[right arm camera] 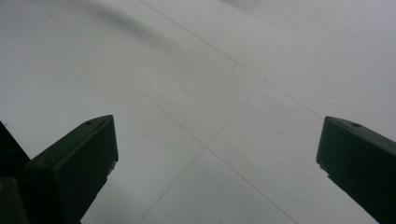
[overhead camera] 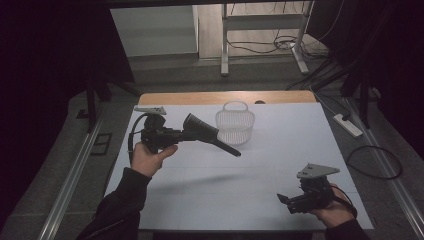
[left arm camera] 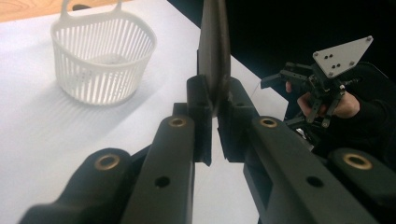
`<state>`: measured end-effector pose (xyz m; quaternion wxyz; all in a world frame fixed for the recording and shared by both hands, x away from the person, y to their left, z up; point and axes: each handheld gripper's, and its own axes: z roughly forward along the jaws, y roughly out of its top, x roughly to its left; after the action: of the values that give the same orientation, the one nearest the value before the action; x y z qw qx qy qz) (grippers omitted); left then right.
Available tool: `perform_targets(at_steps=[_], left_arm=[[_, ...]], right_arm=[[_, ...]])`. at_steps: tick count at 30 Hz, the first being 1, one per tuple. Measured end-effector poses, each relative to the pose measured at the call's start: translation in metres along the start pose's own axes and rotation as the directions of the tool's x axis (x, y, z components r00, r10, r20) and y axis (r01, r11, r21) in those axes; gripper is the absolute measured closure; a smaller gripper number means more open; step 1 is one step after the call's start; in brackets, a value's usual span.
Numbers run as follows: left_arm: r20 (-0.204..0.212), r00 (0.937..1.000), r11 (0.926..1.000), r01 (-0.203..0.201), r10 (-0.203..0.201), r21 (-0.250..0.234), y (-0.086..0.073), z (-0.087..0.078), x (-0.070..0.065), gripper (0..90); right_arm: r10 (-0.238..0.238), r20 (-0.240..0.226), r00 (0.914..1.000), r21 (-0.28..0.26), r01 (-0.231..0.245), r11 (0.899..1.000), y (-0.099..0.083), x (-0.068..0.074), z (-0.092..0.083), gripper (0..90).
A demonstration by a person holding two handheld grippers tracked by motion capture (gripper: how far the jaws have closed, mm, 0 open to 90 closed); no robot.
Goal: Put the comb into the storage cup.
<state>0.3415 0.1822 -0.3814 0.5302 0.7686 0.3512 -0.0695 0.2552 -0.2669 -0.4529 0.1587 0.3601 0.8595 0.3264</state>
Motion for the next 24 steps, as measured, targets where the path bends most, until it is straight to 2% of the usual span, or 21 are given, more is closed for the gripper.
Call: perform_targets(at_steps=[7, 13, 24], left_arm=[[-0.015, 0.9999, 1.0000, 0.005, -0.005, -0.008, 0.004, -0.005, 0.002, 83.4], [-0.019, 0.9998, 0.9999, 0.007, -0.007, -0.015, 0.008, -0.008, 0.004, 83.4], [-0.027, 0.9995, 0.9996, 0.017, -0.017, -0.025, 0.018, -0.012, 0.007, 83.4]], right_arm=[[0.058, 0.039, 0.9976, -0.006, -0.058, 0.998, -0.007, -0.006, -0.010, 0.0], [0.124, 0.066, 0.9902, -0.007, -0.123, 0.992, -0.014, -0.013, -0.022, 0.0], [0.161, 0.094, 0.9825, 0.007, -0.163, 0.987, -0.023, -0.016, -0.033, 0.0]])
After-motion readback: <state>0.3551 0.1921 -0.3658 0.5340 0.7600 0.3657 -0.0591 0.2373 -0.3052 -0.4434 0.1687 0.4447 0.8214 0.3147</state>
